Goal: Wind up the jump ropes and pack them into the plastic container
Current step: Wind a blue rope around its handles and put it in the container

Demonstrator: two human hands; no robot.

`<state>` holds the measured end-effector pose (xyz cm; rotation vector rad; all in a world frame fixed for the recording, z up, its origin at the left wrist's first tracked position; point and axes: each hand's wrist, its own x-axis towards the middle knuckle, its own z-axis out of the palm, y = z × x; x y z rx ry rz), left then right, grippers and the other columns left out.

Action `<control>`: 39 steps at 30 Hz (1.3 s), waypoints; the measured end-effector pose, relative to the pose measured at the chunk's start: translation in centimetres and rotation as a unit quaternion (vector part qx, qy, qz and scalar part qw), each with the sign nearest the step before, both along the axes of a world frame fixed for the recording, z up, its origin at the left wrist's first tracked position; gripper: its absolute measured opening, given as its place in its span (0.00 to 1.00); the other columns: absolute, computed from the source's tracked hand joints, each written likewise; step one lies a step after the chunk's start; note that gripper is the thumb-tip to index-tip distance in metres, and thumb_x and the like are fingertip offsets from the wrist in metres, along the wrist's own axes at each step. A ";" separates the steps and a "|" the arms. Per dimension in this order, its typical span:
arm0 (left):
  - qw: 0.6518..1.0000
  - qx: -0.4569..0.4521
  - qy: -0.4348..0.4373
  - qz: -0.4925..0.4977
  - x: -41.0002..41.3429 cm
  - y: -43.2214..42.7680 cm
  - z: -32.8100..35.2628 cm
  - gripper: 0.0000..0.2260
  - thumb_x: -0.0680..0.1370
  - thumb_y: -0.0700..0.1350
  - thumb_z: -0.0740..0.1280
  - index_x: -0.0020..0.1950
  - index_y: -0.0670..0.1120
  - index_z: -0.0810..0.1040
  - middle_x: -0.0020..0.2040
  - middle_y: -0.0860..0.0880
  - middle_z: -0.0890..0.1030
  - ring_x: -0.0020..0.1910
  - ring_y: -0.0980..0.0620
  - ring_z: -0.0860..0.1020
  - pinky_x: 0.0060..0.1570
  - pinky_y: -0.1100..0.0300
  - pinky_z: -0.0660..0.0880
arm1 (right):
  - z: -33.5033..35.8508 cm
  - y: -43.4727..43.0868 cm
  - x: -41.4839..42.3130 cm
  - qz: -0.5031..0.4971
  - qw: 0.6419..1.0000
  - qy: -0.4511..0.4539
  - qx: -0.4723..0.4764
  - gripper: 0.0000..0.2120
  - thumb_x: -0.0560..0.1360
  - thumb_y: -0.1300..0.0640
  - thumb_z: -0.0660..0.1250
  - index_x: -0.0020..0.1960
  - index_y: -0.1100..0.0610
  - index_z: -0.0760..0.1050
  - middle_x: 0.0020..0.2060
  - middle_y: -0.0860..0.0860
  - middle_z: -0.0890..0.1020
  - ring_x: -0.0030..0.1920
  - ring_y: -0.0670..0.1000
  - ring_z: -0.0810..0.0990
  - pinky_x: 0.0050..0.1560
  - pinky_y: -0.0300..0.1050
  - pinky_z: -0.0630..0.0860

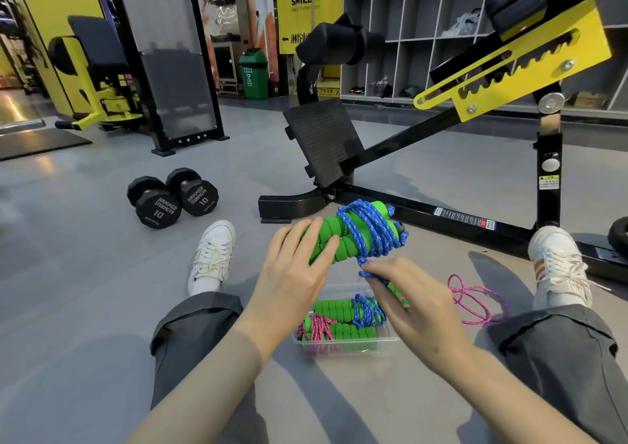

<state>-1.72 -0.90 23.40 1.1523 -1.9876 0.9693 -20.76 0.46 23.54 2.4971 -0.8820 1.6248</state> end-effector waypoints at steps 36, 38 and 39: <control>0.997 -0.051 0.010 -0.054 -2.3 0.8 0.6 0.10 0.75 0.33 0.65 0.54 0.39 0.82 0.57 0.35 0.79 0.57 0.37 0.76 0.56 0.46 0.71 | 4.5 -3.2 -1.5 -0.086 0.989 -0.099 -0.067 0.04 0.71 0.62 0.71 0.42 0.64 0.80 0.36 0.54 0.80 0.39 0.50 0.74 0.42 0.40 0.72; 0.997 -0.052 0.004 -0.054 -2.2 0.8 0.6 0.10 0.74 0.33 0.67 0.54 0.38 0.82 0.57 0.35 0.79 0.56 0.37 0.77 0.56 0.46 0.72 | 4.6 -3.4 -1.7 -0.094 0.990 -0.099 -0.024 0.07 0.71 0.58 0.71 0.45 0.62 0.80 0.39 0.51 0.77 0.42 0.49 0.73 0.44 0.37 0.70; 0.997 -0.052 0.002 -0.054 -2.1 0.9 0.6 0.11 0.74 0.33 0.68 0.55 0.38 0.82 0.57 0.35 0.79 0.56 0.37 0.77 0.56 0.46 0.72 | 4.7 -3.4 -1.7 -0.097 0.990 -0.103 0.008 0.08 0.71 0.56 0.71 0.47 0.60 0.80 0.40 0.50 0.75 0.43 0.50 0.73 0.44 0.38 0.69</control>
